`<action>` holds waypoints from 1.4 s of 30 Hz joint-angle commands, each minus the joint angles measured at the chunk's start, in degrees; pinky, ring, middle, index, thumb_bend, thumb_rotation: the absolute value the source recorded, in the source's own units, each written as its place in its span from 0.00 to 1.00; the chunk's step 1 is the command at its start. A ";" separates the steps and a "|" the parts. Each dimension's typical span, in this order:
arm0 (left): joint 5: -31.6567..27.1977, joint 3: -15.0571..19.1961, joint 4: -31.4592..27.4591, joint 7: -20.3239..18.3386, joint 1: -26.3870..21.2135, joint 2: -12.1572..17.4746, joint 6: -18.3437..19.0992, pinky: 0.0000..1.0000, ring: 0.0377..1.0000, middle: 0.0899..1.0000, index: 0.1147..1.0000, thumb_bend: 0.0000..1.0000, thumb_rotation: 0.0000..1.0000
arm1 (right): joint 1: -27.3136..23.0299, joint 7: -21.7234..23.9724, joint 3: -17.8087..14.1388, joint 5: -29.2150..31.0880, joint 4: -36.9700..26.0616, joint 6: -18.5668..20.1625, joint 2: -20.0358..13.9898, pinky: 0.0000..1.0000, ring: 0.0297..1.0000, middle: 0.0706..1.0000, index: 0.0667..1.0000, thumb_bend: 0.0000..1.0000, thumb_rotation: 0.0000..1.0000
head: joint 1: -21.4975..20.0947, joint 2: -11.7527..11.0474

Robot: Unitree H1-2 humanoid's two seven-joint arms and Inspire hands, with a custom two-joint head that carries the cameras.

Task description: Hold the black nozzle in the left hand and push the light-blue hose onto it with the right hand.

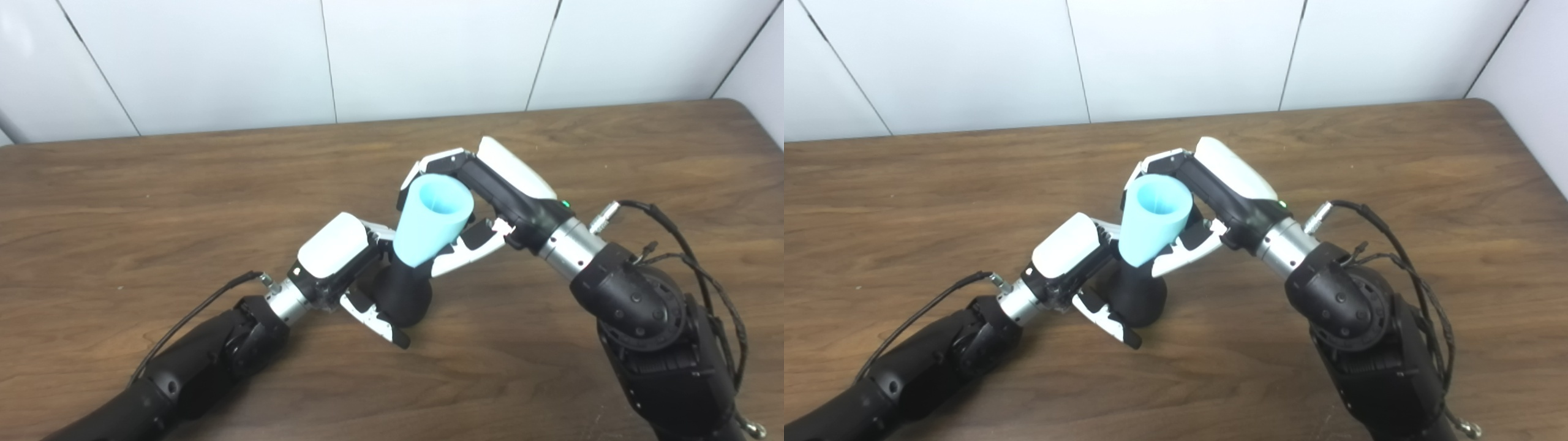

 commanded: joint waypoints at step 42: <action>0.86 -3.04 3.01 -0.04 10.42 -3.04 -1.03 0.39 0.48 0.44 0.41 0.52 0.00 | -0.55 1.76 1.09 -0.82 -0.87 -3.77 0.46 0.09 0.12 0.43 0.45 0.53 0.00 | -0.15 0.04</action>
